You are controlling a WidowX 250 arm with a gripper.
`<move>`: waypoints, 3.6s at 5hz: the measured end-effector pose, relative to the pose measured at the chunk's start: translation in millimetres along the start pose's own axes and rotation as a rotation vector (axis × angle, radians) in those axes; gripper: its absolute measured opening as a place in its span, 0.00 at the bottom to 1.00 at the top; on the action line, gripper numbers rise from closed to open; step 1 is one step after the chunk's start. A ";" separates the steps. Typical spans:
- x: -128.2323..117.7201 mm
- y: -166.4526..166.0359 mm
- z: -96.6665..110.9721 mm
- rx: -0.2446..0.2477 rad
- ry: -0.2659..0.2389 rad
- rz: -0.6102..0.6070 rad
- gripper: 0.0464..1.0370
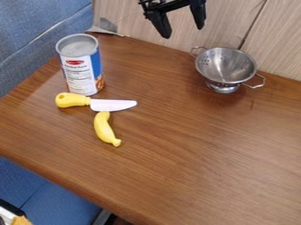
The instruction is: Put the banana inside the silver food strainer
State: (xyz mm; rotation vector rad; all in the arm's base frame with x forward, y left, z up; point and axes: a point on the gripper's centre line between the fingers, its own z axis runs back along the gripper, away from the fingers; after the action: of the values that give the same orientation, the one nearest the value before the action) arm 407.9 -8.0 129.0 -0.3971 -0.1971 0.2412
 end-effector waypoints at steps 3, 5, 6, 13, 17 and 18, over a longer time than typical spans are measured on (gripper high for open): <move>-36.8 38.4 10.8 0.066 0.017 0.168 0.96; -87.7 69.9 29.5 0.207 -0.050 0.222 0.96; -108.2 91.3 25.6 0.268 -0.047 0.304 0.96; -139.6 122.7 -33.3 0.375 -0.026 0.392 0.37; -100.3 59.6 -12.5 0.262 -0.086 0.381 0.36; -83.2 17.6 -19.5 0.205 -0.083 0.351 0.36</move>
State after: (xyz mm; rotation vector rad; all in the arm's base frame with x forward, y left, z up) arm 329.9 -21.7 92.4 -0.2153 -0.1815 0.6186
